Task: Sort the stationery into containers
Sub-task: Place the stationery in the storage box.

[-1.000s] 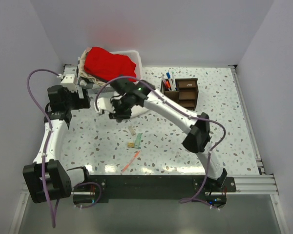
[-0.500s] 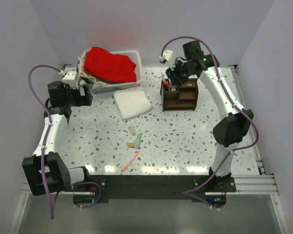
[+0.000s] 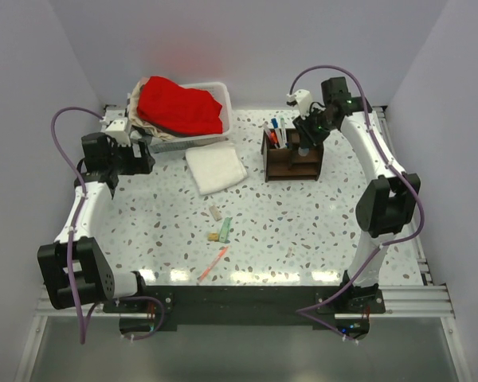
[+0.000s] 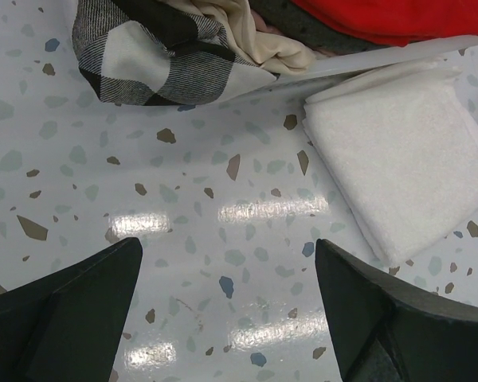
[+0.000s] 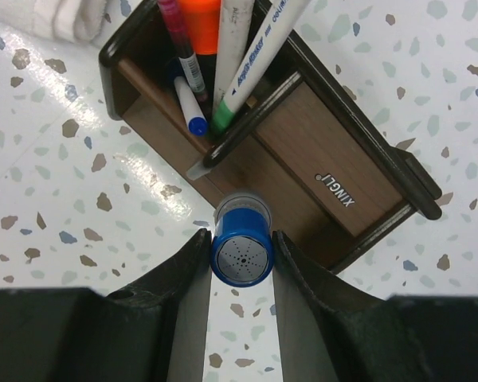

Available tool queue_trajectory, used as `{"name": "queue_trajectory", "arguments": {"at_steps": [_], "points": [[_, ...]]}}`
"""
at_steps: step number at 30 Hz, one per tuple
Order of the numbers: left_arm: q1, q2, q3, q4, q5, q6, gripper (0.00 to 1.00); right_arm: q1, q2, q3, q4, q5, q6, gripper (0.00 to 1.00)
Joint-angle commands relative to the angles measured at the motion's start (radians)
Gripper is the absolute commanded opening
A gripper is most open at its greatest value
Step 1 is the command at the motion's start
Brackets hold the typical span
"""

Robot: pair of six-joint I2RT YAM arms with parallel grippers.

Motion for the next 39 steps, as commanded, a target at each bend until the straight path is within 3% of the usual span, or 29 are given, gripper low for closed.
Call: {"name": "queue_trajectory", "arguments": {"at_steps": [1, 24, 30, 31, 34, 37, 39], "points": [[-0.009, 0.008, 0.046, 0.036, 0.023, -0.016, 0.95, -0.002, -0.031, -0.01, 0.061, 0.046, 0.014, 0.0], [-0.012, 0.031, 0.063, 0.02, 0.029, -0.003, 0.94, -0.031, 0.031, -0.079, 0.162, 0.096, 0.021, 0.0], [-0.014, 0.031, 0.057, 0.016, 0.03, -0.001, 0.94, -0.039, 0.04, -0.082, 0.173, 0.119, 0.057, 0.16], [-0.012, 0.031, 0.06, 0.017, 0.029, -0.001, 0.94, -0.039, 0.041, -0.08, 0.168, 0.122, 0.06, 0.29], [-0.015, 0.031, 0.061, 0.017, 0.03, -0.003, 0.94, -0.041, 0.041, -0.079, 0.168, 0.137, 0.075, 0.51], [-0.015, 0.033, 0.058, 0.019, 0.032, -0.001, 0.94, -0.042, 0.026, -0.079, 0.167, 0.126, 0.083, 0.69], [-0.015, 0.03, 0.055, 0.019, 0.03, -0.003, 0.94, -0.041, 0.006, -0.076, 0.168, 0.122, 0.092, 0.76]]}}
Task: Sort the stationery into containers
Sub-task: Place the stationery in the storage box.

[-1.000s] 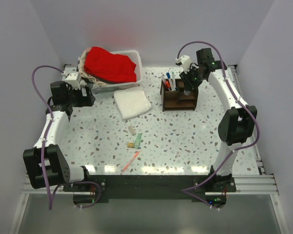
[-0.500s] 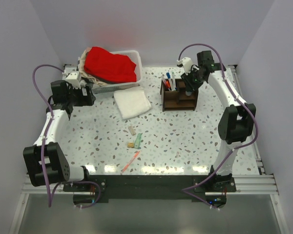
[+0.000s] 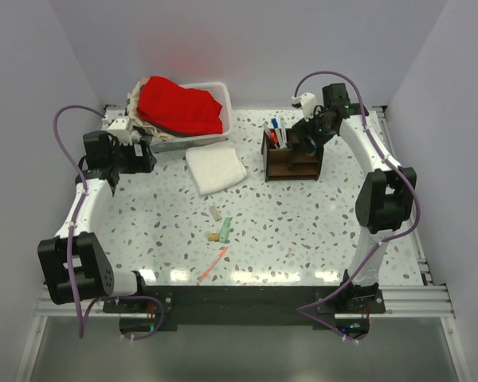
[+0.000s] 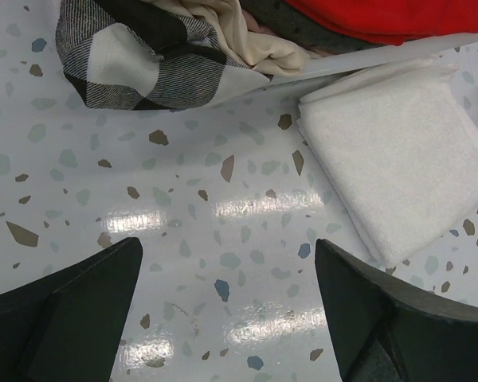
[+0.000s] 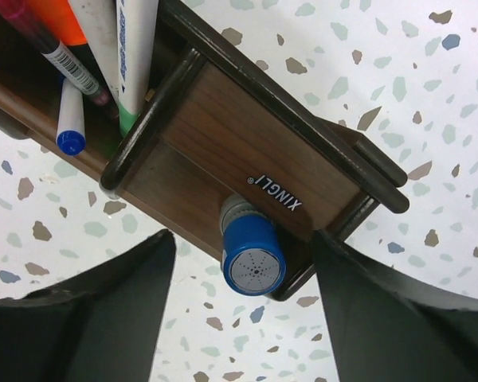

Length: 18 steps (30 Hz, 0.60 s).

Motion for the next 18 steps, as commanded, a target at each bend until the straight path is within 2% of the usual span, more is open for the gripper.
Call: {"name": "queue_trajectory", "arguments": {"at_steps": [1, 10, 14, 18], "points": [[-0.008, -0.005, 0.033, 0.024, 0.018, -0.003, 0.94, -0.004, -0.043, 0.01, 0.021, 0.005, 0.033, 0.84], [-0.013, -0.045, 0.027, 0.015, 0.027, 0.011, 0.94, -0.004, -0.15, 0.105, -0.036, -0.002, 0.071, 0.92], [-0.071, -0.106, 0.039, -0.1, 0.127, 0.167, 0.95, -0.004, -0.259, 0.081, -0.044, -0.063, 0.075, 0.99], [-0.177, -0.202, 0.031, -0.279, 0.19, 0.443, 0.95, -0.004, -0.38, -0.046, -0.024, -0.236, 0.029, 0.99]]}}
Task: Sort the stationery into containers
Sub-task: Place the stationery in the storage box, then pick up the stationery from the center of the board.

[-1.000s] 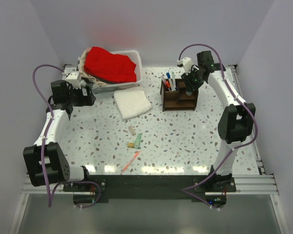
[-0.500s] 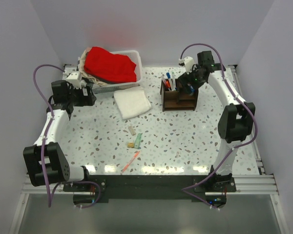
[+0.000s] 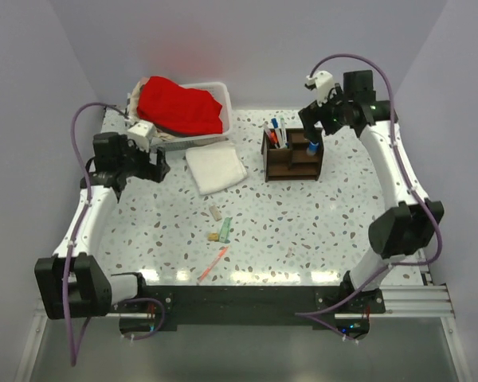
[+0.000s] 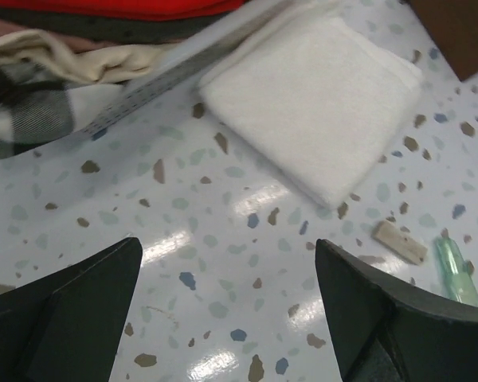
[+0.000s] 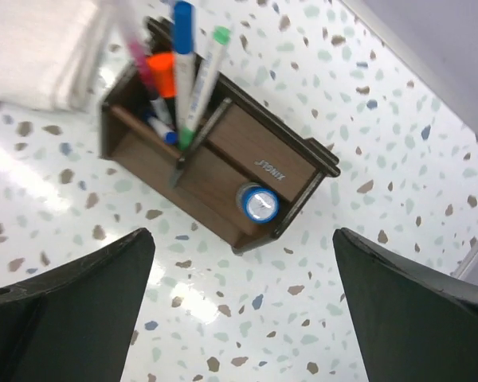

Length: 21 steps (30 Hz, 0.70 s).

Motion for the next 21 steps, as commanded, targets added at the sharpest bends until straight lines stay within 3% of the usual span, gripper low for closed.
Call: {"name": "queue_trajectory", "arguments": {"at_steps": [1, 4, 8, 10, 14, 18, 21], "points": [[-0.146, -0.124, 0.029, -0.218, 0.141, 0.319, 0.95, -0.003, -0.176, -0.135, 0.015, -0.215, -0.023, 0.99], [-0.227, -0.164, 0.006, -0.333, 0.175, 0.429, 0.96, -0.004, -0.234, -0.235, 0.039, -0.345, 0.0, 0.99], [-0.364, -0.147, 0.003, -0.448, 0.127, 0.46, 0.97, 0.057, -0.285, -0.374, -0.032, -0.509, -0.053, 0.99], [-0.445, -0.126, -0.005, -0.452, 0.094, 0.408, 1.0, 0.12, -0.35, -0.469, -0.045, -0.459, -0.142, 0.99], [-0.494, -0.101, -0.028, -0.385, 0.068, 0.284, 0.97, 0.266, -0.444, -0.601, -0.056, -0.376, -0.227, 0.99], [-0.494, -0.068, -0.054, -0.332, 0.056, 0.096, 0.94, 0.283, -0.533, -0.701, -0.057, -0.338, -0.267, 0.97], [-0.494, -0.052, -0.071, -0.326, 0.077, 0.074, 0.88, 0.307, -0.619, -0.79, -0.085, -0.321, -0.39, 0.92]]}}
